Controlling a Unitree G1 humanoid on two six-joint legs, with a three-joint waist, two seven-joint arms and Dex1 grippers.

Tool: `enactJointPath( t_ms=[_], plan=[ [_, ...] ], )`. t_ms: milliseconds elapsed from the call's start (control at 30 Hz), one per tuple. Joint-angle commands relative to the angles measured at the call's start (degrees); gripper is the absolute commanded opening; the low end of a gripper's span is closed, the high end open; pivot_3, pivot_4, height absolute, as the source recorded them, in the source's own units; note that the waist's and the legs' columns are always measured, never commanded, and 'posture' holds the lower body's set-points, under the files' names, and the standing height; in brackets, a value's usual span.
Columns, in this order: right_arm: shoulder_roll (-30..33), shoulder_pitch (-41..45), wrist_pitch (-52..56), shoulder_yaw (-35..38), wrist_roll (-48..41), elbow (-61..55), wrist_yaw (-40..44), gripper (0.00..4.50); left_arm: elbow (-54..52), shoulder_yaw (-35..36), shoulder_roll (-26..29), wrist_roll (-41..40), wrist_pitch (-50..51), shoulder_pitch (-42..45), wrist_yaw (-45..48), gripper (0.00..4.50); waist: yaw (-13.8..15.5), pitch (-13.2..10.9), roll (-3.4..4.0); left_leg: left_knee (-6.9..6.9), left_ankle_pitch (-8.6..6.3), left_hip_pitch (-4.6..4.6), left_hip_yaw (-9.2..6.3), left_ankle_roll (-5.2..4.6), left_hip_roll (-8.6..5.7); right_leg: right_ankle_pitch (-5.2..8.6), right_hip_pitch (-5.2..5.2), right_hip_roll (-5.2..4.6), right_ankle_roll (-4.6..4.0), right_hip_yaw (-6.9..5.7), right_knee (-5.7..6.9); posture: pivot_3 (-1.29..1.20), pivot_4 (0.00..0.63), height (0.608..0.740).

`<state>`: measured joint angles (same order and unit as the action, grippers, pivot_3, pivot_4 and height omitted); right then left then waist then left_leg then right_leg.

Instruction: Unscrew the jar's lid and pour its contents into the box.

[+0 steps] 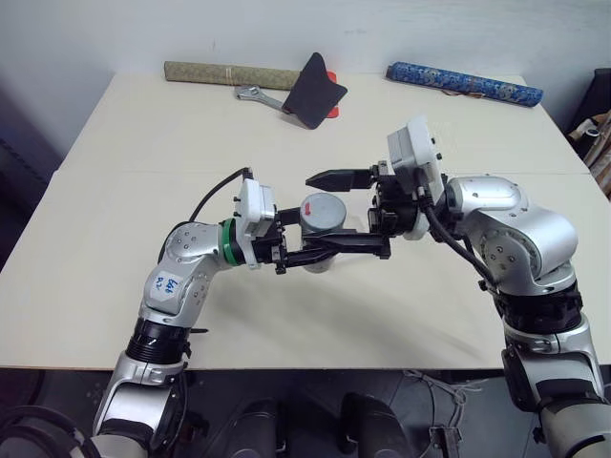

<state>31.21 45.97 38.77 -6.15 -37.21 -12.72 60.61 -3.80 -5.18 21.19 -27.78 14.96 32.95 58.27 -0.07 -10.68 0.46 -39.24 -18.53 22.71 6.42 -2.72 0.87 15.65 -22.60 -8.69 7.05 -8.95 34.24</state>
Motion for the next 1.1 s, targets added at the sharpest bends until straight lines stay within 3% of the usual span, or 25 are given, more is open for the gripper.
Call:
enactJointPath(
  t_ms=[33, 167, 300, 433, 500, 600, 667, 767, 967, 1100],
  plan=[
    [-0.92, 1.29, -1.81, 1.29, -0.14, -0.39, -0.2, 3.9, -1.83, 0.44, -0.13, -0.12, -0.88, -0.07, -0.2, 2.4, 0.01, 0.0, 0.0, 0.0, 0.0, 0.0, 0.0, 0.0, 0.0, 0.0, 0.0, 0.0, 0.0, 0.0, 0.0, 0.0, 0.15, 0.74],
    [-2.24, 0.09, -3.01, 2.85, -2.17, -0.73, 0.97, 2.58, -1.69, 0.57, 0.0, -0.07, -0.95, -0.08, -0.22, 2.4, 0.02, 0.0, 0.0, 0.0, 0.0, 0.0, 0.0, 0.0, 0.0, 0.0, 0.0, 0.0, 0.0, 0.0, 0.0, 0.0, 0.15, 0.74],
    [-4.45, -1.13, 1.73, 7.81, -10.62, -1.79, -0.96, 2.58, -1.15, 0.75, 0.23, 0.12, -1.29, -0.16, -0.06, 2.4, 0.08, 0.0, 0.0, 0.0, 0.0, 0.0, -0.02, 0.0, -0.01, 0.0, 0.01, 0.0, 0.0, -0.01, 0.01, 0.0, 0.15, 0.74],
    [-5.34, -1.29, 10.95, 15.33, -23.89, -0.76, -7.61, 2.58, 0.52, 1.36, 0.68, 0.52, -2.4, 0.24, 0.04, 2.4, 0.01, 0.0, 0.0, 0.0, 0.0, -0.01, -0.02, 0.0, 0.0, 0.0, 0.01, 0.0, 0.0, -0.01, 0.03, 0.0, 0.15, 0.74],
    [-4.62, -2.3, 10.92, 19.8, -25.24, 1.08, -11.97, 2.58, 1.67, 2.22, 1.14, 0.9, -3.2, 0.81, 0.1, 2.4, 0.09, 0.01, 0.0, 0.0, 0.0, -0.01, -0.05, 0.0, 0.01, 0.0, 0.02, 0.0, -0.01, -0.02, 0.06, 0.0, 0.15, 0.74],
    [0.84, -7.68, 3.39, 20.89, -15.46, 3.12, -9.94, 2.58, 3.07, 3.53, 2.07, 1.05, -3.98, 1.59, 0.17, 2.4, 0.32, 0.01, -0.01, 0.0, 0.0, -0.01, -0.03, 0.0, -0.02, 0.0, 0.02, -0.01, -0.01, -0.01, 0.04, 0.0, 0.15, 0.74],
    [4.38, -13.4, -8.6, 20.41, -4.86, 7.09, -7.25, 2.58, 4.15, 4.71, 2.97, 0.84, -4.37, 2.03, 0.3, 2.4, 0.67, 0.03, -0.05, 0.01, -0.02, 0.0, -0.03, -0.03, -0.04, 0.0, 0.02, -0.02, -0.01, -0.02, 0.0, 0.0, 0.15, 0.74],
    [7.17, -21.19, -30.04, 21.95, 7.51, 21.95, -4.43, 2.58, 6.1, 6.86, 4.11, -0.11, -4.29, 2.62, 0.65, 2.4, 1.06, 0.04, -0.11, 0.03, -0.05, -0.01, 0.28, -0.07, -0.17, -0.01, 0.02, -0.01, 0.01, 0.02, -0.09, 0.0, 0.15, 0.74],
    [8.07, -23.47, -52.32, 24.77, 15.98, 48.06, -5.61, 2.58, 10.27, 10.47, 4.56, -1.58, -2.12, 5.09, -0.73, 2.4, 0.14, 0.0, -0.08, 0.03, 0.01, -0.1, 0.43, -0.05, -0.04, -0.02, 0.02, 0.01, 0.04, 0.14, -0.04, 0.0, 0.15, 0.74],
    [8.17, -23.57, -55.96, 27.22, 16.69, 57.8, -9.64, 2.58, 14.36, 12.07, 5.05, -1.7, 1.07, 8.95, -3.07, 2.4, -0.21, -0.01, -0.1, 0.07, 0.06, -0.39, 0.35, 0.0, 0.02, -0.02, 0.14, 0.03, 0.04, 0.29, 0.09, 0.0, 0.15, 0.74]
  ],
)
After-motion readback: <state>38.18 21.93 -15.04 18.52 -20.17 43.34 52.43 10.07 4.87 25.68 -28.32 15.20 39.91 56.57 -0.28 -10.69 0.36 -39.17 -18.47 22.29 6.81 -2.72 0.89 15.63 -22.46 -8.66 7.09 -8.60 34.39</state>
